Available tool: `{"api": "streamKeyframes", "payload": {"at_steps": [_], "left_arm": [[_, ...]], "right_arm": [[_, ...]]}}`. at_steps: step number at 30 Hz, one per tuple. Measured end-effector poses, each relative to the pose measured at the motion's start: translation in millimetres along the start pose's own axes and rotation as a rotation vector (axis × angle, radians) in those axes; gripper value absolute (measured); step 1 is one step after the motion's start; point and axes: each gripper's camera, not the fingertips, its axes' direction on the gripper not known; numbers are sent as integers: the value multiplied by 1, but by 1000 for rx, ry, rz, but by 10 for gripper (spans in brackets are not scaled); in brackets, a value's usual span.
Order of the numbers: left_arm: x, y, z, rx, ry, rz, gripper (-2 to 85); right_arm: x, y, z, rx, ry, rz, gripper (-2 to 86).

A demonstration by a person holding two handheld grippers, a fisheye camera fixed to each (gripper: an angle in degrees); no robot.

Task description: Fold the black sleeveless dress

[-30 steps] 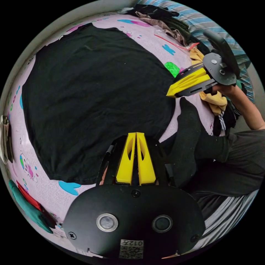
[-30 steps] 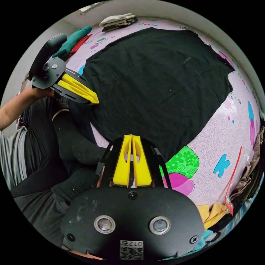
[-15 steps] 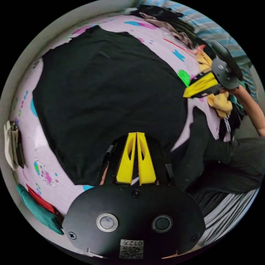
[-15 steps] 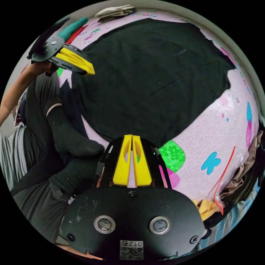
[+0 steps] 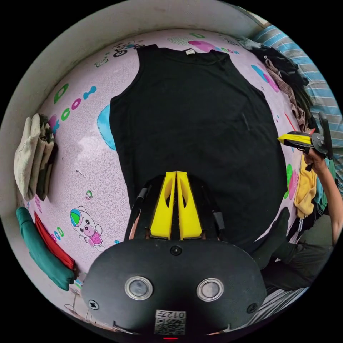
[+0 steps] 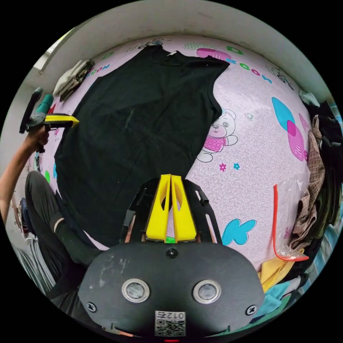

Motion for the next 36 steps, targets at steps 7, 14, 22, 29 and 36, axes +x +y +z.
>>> {"api": "streamKeyframes", "payload": {"at_steps": [7, 14, 22, 29, 36], "left_arm": [[13, -15, -24, -49, 9, 68, 5], [-10, -67, -81, 42, 1, -17, 4], [-21, -138, -102, 19, -60, -92, 5], [-12, -159, -111, -16, -88, -75, 5], [-8, -166, -124, -30, -68, -48, 4]], "right_arm": [[4, 8, 4, -42, 43, -86, -10], [13, 7, -9, -1, 36, -83, -10], [58, -12, -23, 130, 36, 91, -10], [75, -33, -22, 197, 16, 126, -10], [88, -48, -8, 129, -3, 145, -10]]}}
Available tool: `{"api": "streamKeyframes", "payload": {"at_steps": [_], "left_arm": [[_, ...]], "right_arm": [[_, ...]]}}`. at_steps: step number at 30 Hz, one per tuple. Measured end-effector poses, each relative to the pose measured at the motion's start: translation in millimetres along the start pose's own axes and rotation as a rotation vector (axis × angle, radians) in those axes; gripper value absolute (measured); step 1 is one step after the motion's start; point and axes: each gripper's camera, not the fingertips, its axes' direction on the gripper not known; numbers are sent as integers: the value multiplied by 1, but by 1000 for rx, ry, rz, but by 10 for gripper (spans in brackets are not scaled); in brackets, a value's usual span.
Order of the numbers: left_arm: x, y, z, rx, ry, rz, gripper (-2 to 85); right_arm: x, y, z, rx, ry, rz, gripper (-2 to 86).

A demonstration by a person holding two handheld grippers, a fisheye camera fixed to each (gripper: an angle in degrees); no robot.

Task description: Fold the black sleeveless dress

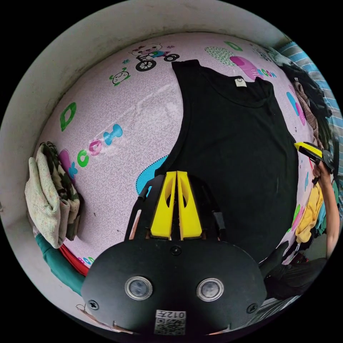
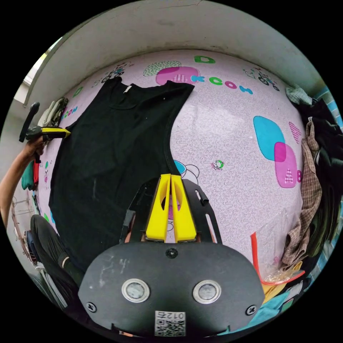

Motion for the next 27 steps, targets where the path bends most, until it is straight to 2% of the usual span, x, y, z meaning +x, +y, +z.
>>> {"api": "streamKeyframes", "payload": {"at_steps": [3, 5, 9, 13, 16, 24, 27], "left_arm": [[6, -3, -5, -15, -19, 38, 4], [9, -4, -8, -17, -35, 54, 5], [13, -4, -14, -16, -41, 64, 5], [12, 0, -17, -3, -13, 35, 5], [12, 6, -18, 29, -8, 17, 5], [18, 12, -19, 47, -54, 35, 2], [18, 14, -19, 38, -76, -4, 1]], "right_arm": [[2, -3, -2, 18, 60, -70, -10], [-7, 0, 1, 55, 142, -192, -10], [-21, 3, 3, 59, 239, -257, -10], [-11, 10, -21, 136, 80, -146, -10], [-10, 12, -16, 100, 26, -158, -10], [6, 6, -6, 57, 28, -132, -10], [-3, 2, -8, 46, 96, -129, -10]]}}
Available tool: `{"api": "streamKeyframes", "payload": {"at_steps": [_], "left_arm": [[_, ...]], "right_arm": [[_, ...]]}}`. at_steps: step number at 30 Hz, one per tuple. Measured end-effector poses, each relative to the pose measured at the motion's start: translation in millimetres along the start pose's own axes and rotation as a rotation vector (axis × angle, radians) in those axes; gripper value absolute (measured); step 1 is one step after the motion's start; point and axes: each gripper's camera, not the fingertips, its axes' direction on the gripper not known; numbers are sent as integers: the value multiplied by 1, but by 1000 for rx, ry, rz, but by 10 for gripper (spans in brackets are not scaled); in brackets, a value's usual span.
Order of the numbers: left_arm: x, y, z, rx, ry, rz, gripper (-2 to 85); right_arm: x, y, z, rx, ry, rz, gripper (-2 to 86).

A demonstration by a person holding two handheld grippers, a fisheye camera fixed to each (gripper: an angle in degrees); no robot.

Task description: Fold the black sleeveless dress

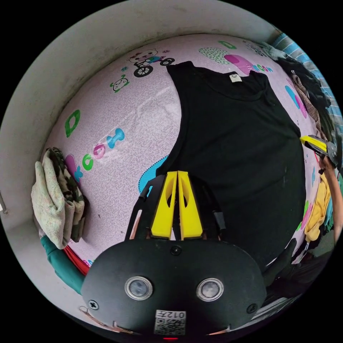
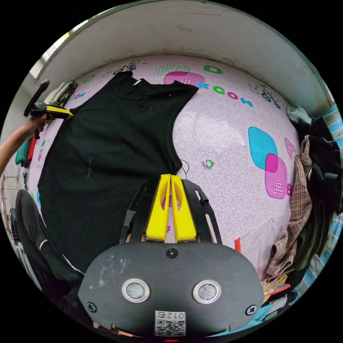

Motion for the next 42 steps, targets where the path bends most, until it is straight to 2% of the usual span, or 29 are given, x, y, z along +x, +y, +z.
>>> {"api": "streamKeyframes", "payload": {"at_steps": [3, 7, 11, 16, 19, 23, 27, 35, 38, 40, 42], "left_arm": [[2, 13, -12, 63, -19, -27, 1], [15, 47, -9, 26, 96, 29, 0], [25, 79, 11, -40, 71, 74, 0], [9, 111, 17, -9, 90, -49, 0], [9, 128, 13, 7, 113, -53, 1], [29, 150, 14, 4, 99, 54, 1], [37, 167, 32, -49, 73, 70, 0], [25, 183, 39, -45, 70, 11, 0], [34, 188, 35, -3, 108, 51, 1], [42, 191, 46, -49, 91, 96, 1], [41, 195, 46, -23, 82, 96, 1]], "right_arm": [[-5, 3, -13, 18, -41, 19, -10], [-21, 15, -16, -41, -196, -9, -10], [-42, 24, -8, -104, -127, -86, -10], [-47, 18, -10, -156, -25, -79, -10], [-56, 13, -19, -156, 48, -48, -10], [-79, 16, -29, -140, -85, -102, -10], [-87, 19, -19, -205, -4, -143, -10], [-73, 16, -28, -234, 52, -115, -10], [-82, 15, -37, -198, -28, -160, -10], [-87, 16, -34, -216, -23, -202, -10], [-87, 18, -31, -236, 2, -239, -10]]}}
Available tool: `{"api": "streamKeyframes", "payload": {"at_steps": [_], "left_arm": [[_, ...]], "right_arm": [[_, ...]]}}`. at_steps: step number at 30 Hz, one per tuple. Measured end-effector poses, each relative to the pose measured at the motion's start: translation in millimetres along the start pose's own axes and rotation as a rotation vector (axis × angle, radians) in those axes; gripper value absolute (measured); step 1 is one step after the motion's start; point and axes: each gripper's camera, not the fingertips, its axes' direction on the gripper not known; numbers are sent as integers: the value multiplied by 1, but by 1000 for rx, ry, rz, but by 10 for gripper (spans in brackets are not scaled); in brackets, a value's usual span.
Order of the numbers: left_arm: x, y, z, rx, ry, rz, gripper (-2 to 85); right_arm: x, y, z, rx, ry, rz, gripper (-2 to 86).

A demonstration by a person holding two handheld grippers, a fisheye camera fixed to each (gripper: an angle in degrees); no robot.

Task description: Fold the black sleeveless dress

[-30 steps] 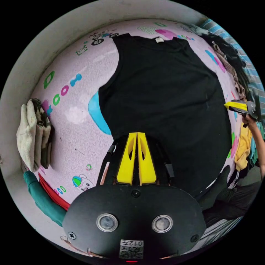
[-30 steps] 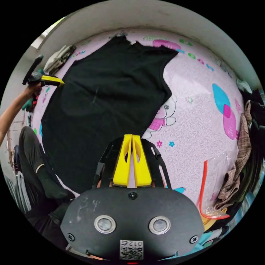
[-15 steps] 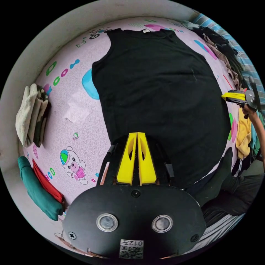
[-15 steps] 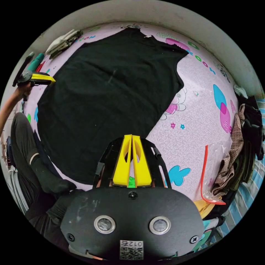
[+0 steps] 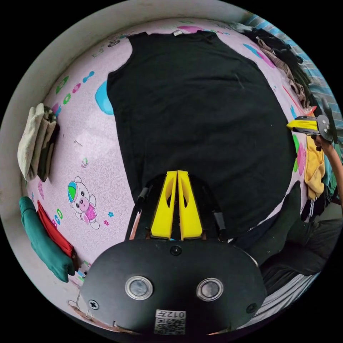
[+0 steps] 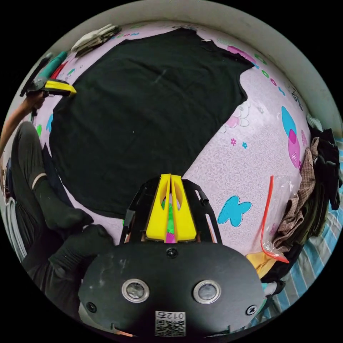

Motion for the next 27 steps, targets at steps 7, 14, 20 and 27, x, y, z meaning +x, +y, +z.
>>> {"api": "streamKeyframes", "payload": {"at_steps": [7, 14, 20, 27], "left_arm": [[-28, -12, -12, 1, 57, -2, 1], [-48, -84, -39, 88, 97, -2, 4], [-22, -169, -45, 190, 143, 70, 8], [-3, -246, -30, 227, 208, 77, 7]], "right_arm": [[31, -8, -12, -41, -61, 15, -10], [88, -60, -50, 88, -120, 127, -10], [134, -110, -78, 194, -177, 203, -10], [179, -177, -96, 288, -171, 242, -10]]}}
